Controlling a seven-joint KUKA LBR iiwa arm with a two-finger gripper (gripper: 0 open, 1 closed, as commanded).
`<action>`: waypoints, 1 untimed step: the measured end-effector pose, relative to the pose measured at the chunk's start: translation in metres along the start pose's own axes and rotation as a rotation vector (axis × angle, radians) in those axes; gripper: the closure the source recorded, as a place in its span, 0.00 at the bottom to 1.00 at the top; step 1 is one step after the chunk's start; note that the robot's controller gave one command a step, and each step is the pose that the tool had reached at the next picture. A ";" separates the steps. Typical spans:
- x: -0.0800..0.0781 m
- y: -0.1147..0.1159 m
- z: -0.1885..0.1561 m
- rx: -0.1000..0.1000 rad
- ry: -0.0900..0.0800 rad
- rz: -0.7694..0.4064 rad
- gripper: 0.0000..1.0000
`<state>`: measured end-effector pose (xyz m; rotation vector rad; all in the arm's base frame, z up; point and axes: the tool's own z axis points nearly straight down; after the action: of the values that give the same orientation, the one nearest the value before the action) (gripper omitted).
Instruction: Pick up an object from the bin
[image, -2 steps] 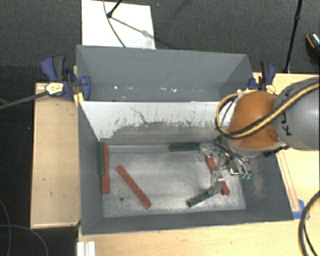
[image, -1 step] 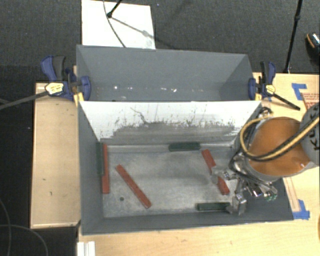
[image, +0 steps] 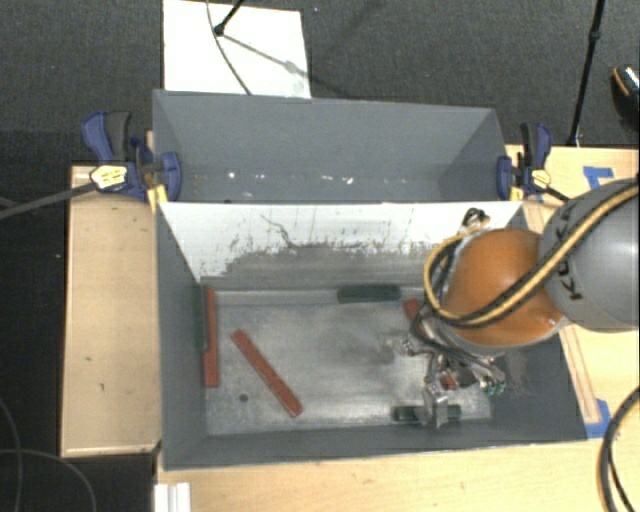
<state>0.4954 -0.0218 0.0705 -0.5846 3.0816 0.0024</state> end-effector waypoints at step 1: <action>0.009 0.023 -0.018 0.003 -0.005 -0.005 0.00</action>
Offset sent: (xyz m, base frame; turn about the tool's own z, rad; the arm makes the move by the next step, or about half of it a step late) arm -0.0189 0.0162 0.0153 -0.0018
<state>0.4791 -0.0040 0.0885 -0.5913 3.0742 -0.0007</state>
